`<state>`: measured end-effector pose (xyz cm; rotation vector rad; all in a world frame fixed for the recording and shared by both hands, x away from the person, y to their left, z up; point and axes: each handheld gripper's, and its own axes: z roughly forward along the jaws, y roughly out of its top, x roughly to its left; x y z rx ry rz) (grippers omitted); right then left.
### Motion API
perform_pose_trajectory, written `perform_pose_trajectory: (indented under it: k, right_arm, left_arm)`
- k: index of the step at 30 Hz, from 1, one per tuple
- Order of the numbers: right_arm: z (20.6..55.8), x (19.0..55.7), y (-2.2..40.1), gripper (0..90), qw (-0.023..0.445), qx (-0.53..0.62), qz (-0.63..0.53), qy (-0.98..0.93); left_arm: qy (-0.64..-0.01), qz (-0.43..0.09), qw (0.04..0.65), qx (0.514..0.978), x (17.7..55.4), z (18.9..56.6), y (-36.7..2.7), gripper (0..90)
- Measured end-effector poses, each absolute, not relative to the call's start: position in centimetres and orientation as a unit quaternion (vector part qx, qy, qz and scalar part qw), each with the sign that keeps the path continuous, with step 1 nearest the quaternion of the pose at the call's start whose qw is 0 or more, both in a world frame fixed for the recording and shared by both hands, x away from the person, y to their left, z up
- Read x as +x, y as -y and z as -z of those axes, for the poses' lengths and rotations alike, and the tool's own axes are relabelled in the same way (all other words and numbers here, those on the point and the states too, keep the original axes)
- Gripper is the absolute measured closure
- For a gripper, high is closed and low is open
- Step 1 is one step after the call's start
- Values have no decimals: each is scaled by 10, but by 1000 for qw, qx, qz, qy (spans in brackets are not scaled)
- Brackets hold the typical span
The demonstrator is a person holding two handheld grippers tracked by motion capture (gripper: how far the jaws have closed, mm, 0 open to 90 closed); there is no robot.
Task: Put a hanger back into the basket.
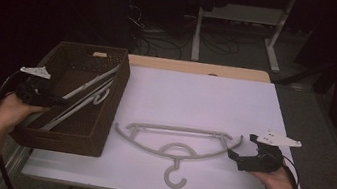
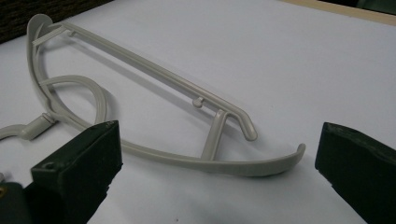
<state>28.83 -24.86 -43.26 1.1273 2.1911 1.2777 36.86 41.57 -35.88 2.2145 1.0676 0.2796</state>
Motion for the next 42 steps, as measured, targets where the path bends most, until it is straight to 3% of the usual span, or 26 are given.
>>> perform_pose_trajectory:
  k: [1, 4, 12, 22, 33, 38, 42]
  right_arm:
    - [433, 288, 249, 3, 183, 399, -453, -776]
    - [432, 288, 249, 3, 183, 399, -453, -776]
    - [432, 288, 248, 3, 182, 399, -453, -776]
    - [432, 288, 249, 4, 182, 398, -453, -777]
    - [433, 288, 247, 3, 180, 395, -452, -779]
    - [432, 288, 248, 4, 179, 396, -453, -778]
    - [432, 288, 248, 4, 179, 398, -453, -778]
  left_arm:
    - [-409, -108, 327, 845, 369, 359, -416, 609]
    - [-407, -108, 340, 841, 368, 358, -418, 477]
    - [-391, -111, 396, 823, 365, 337, -405, 328]
    - [-322, -98, 450, 827, 361, 306, -351, 293]
    - [-246, -83, 488, 834, 359, 286, -276, 311]
    - [-216, -74, 492, 840, 356, 283, -242, 350]
    - [-200, -67, 491, 845, 353, 286, -214, 442]
